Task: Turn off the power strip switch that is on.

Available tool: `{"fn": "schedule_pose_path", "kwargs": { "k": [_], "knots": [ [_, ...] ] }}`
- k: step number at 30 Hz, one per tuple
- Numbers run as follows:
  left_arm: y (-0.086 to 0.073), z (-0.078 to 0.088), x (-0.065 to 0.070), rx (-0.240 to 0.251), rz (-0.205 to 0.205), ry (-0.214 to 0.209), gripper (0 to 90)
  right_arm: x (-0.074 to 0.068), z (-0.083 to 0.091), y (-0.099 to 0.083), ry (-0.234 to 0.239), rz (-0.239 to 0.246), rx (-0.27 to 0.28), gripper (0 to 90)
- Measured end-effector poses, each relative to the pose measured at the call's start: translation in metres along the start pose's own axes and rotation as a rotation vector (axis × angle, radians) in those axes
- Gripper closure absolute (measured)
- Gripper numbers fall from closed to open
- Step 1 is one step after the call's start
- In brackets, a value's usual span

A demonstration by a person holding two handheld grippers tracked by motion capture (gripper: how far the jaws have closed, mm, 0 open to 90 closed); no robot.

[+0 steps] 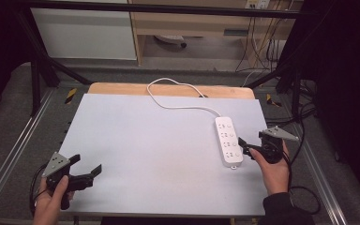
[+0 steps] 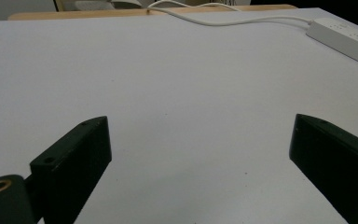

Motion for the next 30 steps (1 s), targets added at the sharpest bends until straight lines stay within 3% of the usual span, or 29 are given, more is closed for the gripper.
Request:
{"fn": "schedule_pose_path", "kwargs": {
  "k": [11, 14, 20, 24, 25, 30],
  "knots": [
    [0.0, -0.001, 0.001, -0.005, -0.002, -0.001, 5.5, 0.004, -0.008, 0.014, 0.028, -0.004, 0.047, 5.8],
    [-0.001, -0.001, 0.001, -0.007, 0.0, -0.003, 5.5, 0.007, -0.011, 0.023, 0.028, -0.034, 0.072, 6.8],
    [-0.001, -0.001, 0.001, -0.007, 0.002, -0.005, 5.5, 0.015, -0.02, 0.032, -0.006, -0.046, 0.104, 11.9],
    [-0.001, -0.002, 0.0, -0.007, 0.002, -0.005, 5.5, 0.019, -0.025, 0.034, -0.005, -0.06, 0.101, 14.4],
    [-0.001, -0.002, 0.0, -0.007, 0.002, -0.006, 5.5, 0.02, -0.028, 0.036, -0.013, -0.043, 0.1, 12.2],
    [-0.001, -0.002, 0.0, -0.01, 0.004, -0.008, 5.5, 0.022, -0.035, 0.038, -0.023, -0.051, 0.07, 4.8]
  ]
}}
Point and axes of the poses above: each handheld gripper's, and its own axes: z roughly backward along the jaws, y roughly out of its top, x roughly to its right, the point moved 4 cm from there along -z, roughly forward along the jaws, and after that the axes turned 10 degrees about -y, right-handed, at the moved point
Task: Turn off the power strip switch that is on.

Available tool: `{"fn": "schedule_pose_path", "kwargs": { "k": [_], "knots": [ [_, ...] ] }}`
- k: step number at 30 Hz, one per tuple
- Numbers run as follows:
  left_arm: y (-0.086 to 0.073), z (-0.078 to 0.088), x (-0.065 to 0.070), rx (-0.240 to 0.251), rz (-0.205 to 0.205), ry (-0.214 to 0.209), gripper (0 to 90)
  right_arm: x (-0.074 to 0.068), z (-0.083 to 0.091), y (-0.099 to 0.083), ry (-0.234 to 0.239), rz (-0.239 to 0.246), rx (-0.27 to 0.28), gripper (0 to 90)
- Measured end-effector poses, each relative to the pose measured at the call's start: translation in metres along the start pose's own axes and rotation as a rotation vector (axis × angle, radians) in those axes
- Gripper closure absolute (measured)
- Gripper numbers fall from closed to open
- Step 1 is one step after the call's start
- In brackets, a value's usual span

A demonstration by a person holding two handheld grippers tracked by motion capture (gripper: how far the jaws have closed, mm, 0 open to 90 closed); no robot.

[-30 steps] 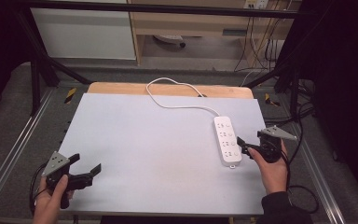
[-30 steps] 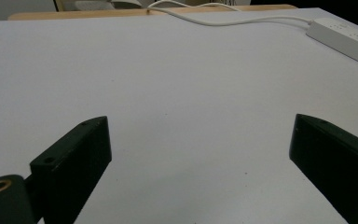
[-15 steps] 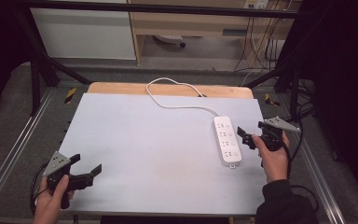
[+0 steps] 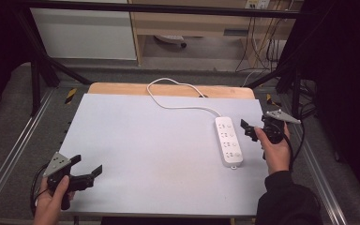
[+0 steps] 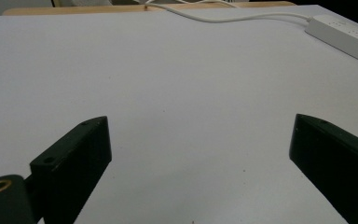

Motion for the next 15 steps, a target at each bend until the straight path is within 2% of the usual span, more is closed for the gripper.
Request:
{"fn": "schedule_pose_path", "kwargs": {
  "k": [3, 7, 13, 14, 15],
  "knots": [
    [0.0, 0.0, 0.0, -0.003, -0.001, -0.001, 5.5, 0.001, -0.006, 0.002, -0.031, 0.01, -0.002, 5.3],
    [0.0, -0.001, 0.0, -0.004, 0.004, 0.0, 5.5, 0.002, -0.011, 0.003, -0.025, 0.02, -0.008, 7.9],
    [-0.001, -0.001, 0.0, -0.005, 0.007, -0.002, 5.5, 0.0, -0.014, 0.003, -0.008, 0.029, -0.01, 17.4],
    [-0.001, -0.001, 0.0, -0.006, 0.005, -0.002, 5.5, -0.001, -0.015, 0.004, 0.003, 0.026, -0.012, 22.9],
    [-0.001, -0.001, 0.0, -0.006, 0.005, -0.003, 5.5, -0.001, -0.015, 0.004, 0.003, 0.026, -0.012, 22.9]
  ]
}}
Point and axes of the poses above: each handheld gripper's, and its own axes: z roughly backward along the jaws, y roughly out of its top, x roughly to its right, the point moved 4 cm from there along -z, roughly forward along the jaws, and after that the axes turned 10 degrees about -y, right-handed, at the moved point
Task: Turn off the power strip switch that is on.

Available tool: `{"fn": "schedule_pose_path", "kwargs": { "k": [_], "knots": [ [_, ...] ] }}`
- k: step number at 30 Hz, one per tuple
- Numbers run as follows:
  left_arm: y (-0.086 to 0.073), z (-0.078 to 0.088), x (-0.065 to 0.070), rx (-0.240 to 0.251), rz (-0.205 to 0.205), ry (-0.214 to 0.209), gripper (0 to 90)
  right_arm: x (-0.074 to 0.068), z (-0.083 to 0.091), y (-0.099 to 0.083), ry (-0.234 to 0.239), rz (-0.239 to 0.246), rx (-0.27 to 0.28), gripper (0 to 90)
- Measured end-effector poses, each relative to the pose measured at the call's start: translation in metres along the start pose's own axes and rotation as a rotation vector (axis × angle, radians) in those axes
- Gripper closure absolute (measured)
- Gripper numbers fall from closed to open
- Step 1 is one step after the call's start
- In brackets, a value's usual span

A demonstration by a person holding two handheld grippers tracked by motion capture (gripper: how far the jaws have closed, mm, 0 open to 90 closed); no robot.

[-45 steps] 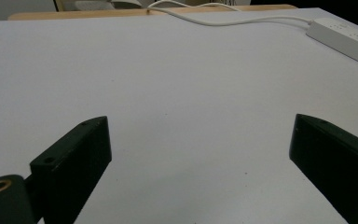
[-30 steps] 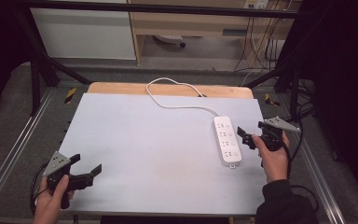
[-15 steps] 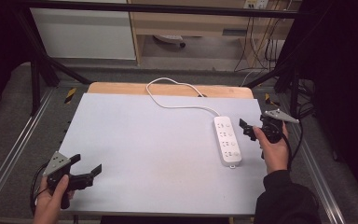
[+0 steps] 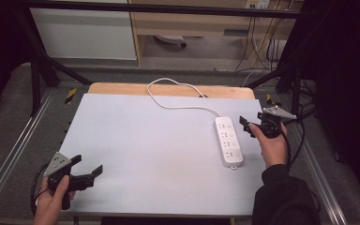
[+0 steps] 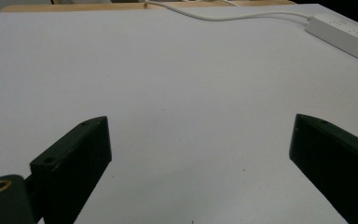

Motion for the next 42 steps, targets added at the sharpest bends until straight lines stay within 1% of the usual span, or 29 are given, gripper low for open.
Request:
{"fn": "schedule_pose_path", "kwargs": {
  "k": [1, 3, 4, 5, 6, 7, 8, 9, 10, 11, 12, 13, 14, 15, 18, 20, 21, 23, 26, 28, 30, 31, 32, 36, 38, 39, 40, 42],
  "knots": [
    [0.0, 0.0, 0.0, 0.001, -0.001, 0.0, 5.5, -0.001, -0.001, 0.0, 0.003, 0.009, -0.003, 27.0],
    [0.0, 0.0, 0.0, 0.0, -0.001, -0.001, 5.5, -0.003, -0.002, -0.001, 0.015, 0.009, -0.016, 31.6],
    [0.0, 0.0, 0.0, 0.0, -0.001, -0.001, 5.5, -0.003, -0.002, -0.001, 0.015, 0.009, -0.016, 31.6],
    [0.0, 0.0, 0.0, 0.001, 0.001, -0.001, 5.5, -0.004, -0.004, -0.001, 0.022, 0.017, -0.025, 37.2],
    [0.0, 0.0, 0.0, 0.001, 0.0, 0.0, 5.5, -0.004, -0.004, -0.002, 0.026, 0.014, -0.029, 39.1],
    [0.0, 0.0, 0.0, 0.0, 0.0, 0.0, 5.5, -0.005, -0.005, -0.002, 0.029, 0.012, -0.032, 43.2],
    [0.0, 0.0, 0.0, 0.002, 0.0, 0.0, 5.5, -0.005, -0.005, -0.003, 0.031, 0.02, -0.035, 46.1],
    [0.0, 0.0, 0.0, 0.001, 0.0, -0.002, 5.5, -0.005, -0.005, -0.003, 0.031, 0.02, -0.035, 46.1],
    [0.0, 0.0, -0.001, 0.003, 0.001, -0.003, 5.5, -0.006, -0.006, -0.003, 0.033, 0.024, -0.034, 48.0],
    [0.001, 0.0, -0.001, 0.007, -0.001, -0.007, 5.5, -0.008, -0.007, -0.004, 0.043, 0.027, -0.036, 53.9],
    [0.001, 0.001, -0.002, 0.012, 0.0, -0.005, 5.5, -0.008, -0.007, -0.004, 0.043, 0.027, -0.036, 53.9],
    [0.001, 0.0, -0.002, 0.014, 0.003, -0.005, 5.6, -0.01, -0.007, -0.005, 0.053, 0.037, -0.038, 58.4],
    [0.001, 0.0, -0.003, 0.012, 0.002, -0.007, 5.6, -0.01, -0.007, -0.005, 0.053, 0.037, -0.038, 58.4],
    [0.0, 0.0, -0.003, 0.011, -0.001, -0.008, 5.7, -0.011, -0.008, -0.005, 0.061, 0.043, -0.04, 63.6],
    [0.001, -0.001, -0.004, 0.014, -0.01, -0.013, 5.7, -0.013, -0.007, -0.005, 0.075, 0.045, -0.04, 69.2],
    [0.001, -0.002, -0.006, 0.012, -0.008, -0.011, 5.8, -0.014, -0.006, -0.005, 0.09, 0.052, -0.04, 73.1],
    [0.001, -0.002, -0.006, 0.012, -0.008, -0.011, 5.8, -0.014, -0.006, -0.005, 0.09, 0.052, -0.04, 73.1],
    [0.001, -0.004, -0.008, 0.009, -0.012, -0.007, 5.8, -0.015, -0.005, -0.005, 0.109, 0.062, -0.048, 77.7],
    [0.0, -0.007, -0.011, 0.004, -0.005, -0.005, 5.9, -0.015, -0.005, -0.005, 0.111, 0.063, -0.049, 80.2],
    [0.0, -0.008, -0.014, 0.0, -0.008, -0.003, 5.8, -0.016, -0.005, -0.006, 0.111, 0.065, -0.05, 83.4],
    [0.001, -0.012, -0.018, 0.003, -0.001, 0.003, 5.9, -0.016, -0.005, -0.006, 0.108, 0.067, -0.054, 84.7],
    [0.001, -0.015, -0.022, 0.001, 0.0, 0.011, 6.0, -0.017, -0.004, -0.007, 0.111, 0.071, -0.066, 86.4],
    [0.001, -0.015, -0.022, 0.001, 0.0, 0.011, 6.0, -0.018, -0.005, -0.007, 0.11, 0.071, -0.065, 87.2],
    [0.003, -0.025, -0.022, -0.014, -0.022, 0.004, 6.0, -0.02, -0.005, -0.009, 0.108, 0.074, -0.064, 90.0],
    [0.004, -0.031, -0.021, -0.023, -0.04, 0.007, 6.0, -0.022, -0.006, -0.011, 0.092, 0.078, -0.064, 90.0],
    [0.004, -0.034, -0.021, -0.027, -0.043, -0.001, 5.9, -0.022, -0.006, -0.013, 0.085, 0.073, -0.071, 90.0],
    [0.005, -0.04, -0.022, -0.04, -0.055, -0.004, 5.8, -0.022, -0.007, -0.014, 0.084, 0.068, -0.075, 90.0],
    [0.004, -0.042, -0.023, -0.042, -0.046, -0.005, 6.2, -0.023, -0.008, -0.019, 0.082, 0.047, -0.093, 90.0]
  ]
}}
Point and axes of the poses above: each handheld gripper's, and its own axes: z roughly backward along the jaws, y roughly out of its top, x roughly to its right, the point moved 4 cm from there along -z, roughly forward along the jaws, and after that the axes turned 10 degrees about -y, right-handed, at the moved point
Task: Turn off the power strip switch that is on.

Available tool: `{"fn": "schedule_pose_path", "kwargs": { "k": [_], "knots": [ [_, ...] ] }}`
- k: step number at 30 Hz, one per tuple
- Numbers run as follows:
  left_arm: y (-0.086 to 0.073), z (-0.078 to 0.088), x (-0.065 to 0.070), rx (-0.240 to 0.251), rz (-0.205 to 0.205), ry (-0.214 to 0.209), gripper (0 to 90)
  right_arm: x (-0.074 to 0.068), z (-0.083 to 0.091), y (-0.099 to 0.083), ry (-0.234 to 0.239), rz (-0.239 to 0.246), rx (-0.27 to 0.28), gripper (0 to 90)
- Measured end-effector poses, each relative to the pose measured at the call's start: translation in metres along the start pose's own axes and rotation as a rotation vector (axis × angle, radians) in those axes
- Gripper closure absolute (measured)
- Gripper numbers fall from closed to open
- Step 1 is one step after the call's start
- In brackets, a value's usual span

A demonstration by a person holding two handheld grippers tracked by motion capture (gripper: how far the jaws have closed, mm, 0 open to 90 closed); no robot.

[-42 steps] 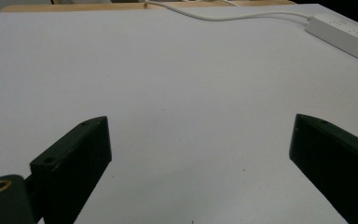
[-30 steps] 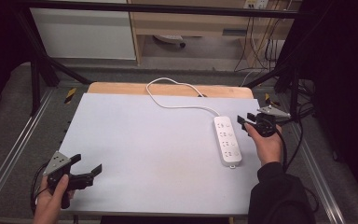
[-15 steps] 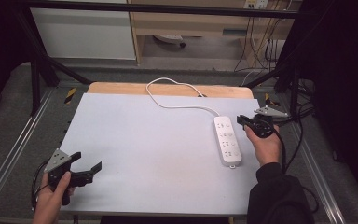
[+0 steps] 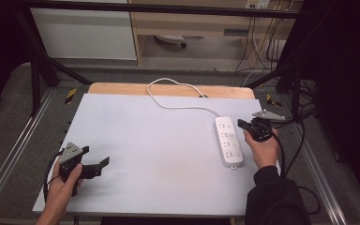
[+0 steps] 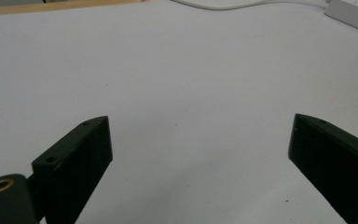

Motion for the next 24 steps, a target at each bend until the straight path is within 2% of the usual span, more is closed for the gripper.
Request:
{"fn": "schedule_pose_path", "kwargs": {
  "k": [4, 10, 14, 17, 19, 24],
  "knots": [
    [-0.001, 0.003, 0.001, 0.003, -0.004, 0.001, 6.1, -0.002, -0.004, -0.007, 0.002, 0.008, -0.022, 90.0],
    [-0.002, 0.009, -0.003, 0.021, 0.033, 0.027, 6.1, -0.004, -0.007, -0.016, 0.009, -0.002, -0.035, 90.0],
    [-0.003, 0.009, 0.0, 0.013, 0.02, 0.022, 6.1, -0.008, -0.01, -0.023, 0.021, -0.013, -0.042, 90.0],
    [-0.002, 0.006, 0.003, 0.009, 0.004, 0.02, 6.1, -0.009, -0.012, -0.025, 0.01, 0.008, -0.046, 90.0],
    [-0.002, 0.005, 0.005, 0.005, 0.002, 0.016, 6.1, -0.009, -0.012, -0.026, 0.021, -0.023, -0.049, 90.0],
    [-0.002, 0.002, 0.008, 0.002, -0.016, 0.011, 6.1, -0.005, -0.012, -0.028, 0.011, -0.023, -0.056, 90.0]
  ]
}}
Point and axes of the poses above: each handheld gripper's, and its own axes: z roughly backward along the jaws, y roughly out of its top, x roughly to its right, the point moved 4 cm from there along -z, roughly forward along the jaws, and after that the axes turned 10 degrees about -y, right-handed, at the moved point
